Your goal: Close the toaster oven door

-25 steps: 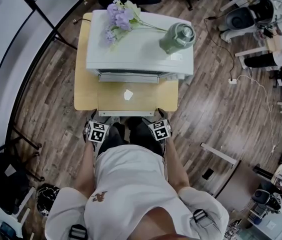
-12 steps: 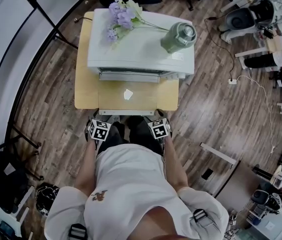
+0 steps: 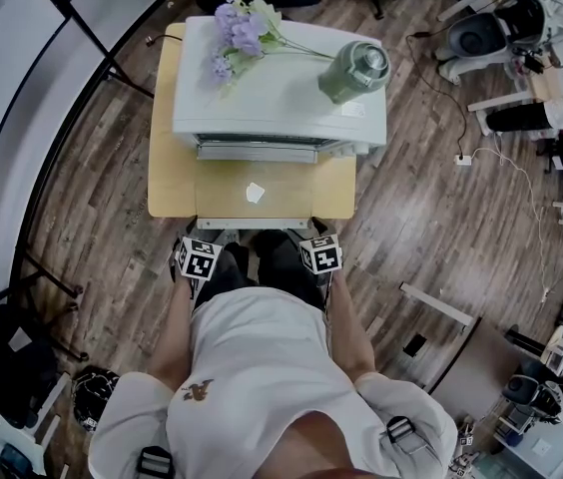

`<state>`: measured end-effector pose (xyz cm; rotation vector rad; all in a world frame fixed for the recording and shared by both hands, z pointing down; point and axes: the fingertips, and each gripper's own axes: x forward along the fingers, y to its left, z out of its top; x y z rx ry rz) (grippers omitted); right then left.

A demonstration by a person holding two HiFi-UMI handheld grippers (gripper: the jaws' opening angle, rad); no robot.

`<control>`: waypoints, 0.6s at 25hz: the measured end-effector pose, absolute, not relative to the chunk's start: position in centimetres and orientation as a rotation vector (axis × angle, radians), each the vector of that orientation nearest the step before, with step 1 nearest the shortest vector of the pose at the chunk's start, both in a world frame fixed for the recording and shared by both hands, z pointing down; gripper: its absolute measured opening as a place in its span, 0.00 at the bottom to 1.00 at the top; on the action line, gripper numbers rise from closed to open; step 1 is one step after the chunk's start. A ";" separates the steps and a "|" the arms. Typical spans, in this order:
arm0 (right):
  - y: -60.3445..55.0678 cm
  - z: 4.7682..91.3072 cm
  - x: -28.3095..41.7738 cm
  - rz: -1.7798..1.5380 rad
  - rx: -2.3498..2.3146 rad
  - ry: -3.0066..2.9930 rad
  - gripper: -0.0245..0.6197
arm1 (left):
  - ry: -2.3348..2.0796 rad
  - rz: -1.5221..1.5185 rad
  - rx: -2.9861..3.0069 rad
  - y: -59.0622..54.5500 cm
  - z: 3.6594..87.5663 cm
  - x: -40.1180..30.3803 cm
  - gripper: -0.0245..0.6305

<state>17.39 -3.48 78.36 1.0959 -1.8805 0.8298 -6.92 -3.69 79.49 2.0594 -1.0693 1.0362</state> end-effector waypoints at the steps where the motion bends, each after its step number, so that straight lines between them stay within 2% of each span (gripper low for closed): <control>1: -3.5 78.2 17.4 0.835 1.104 -1.887 0.55 | -1.070 1.034 2.062 -3.7 79.3 -6.9 0.56; 15: -3.6 74.8 17.6 0.837 1.187 -1.960 0.52 | -1.098 0.972 2.105 -3.6 76.2 -7.0 0.55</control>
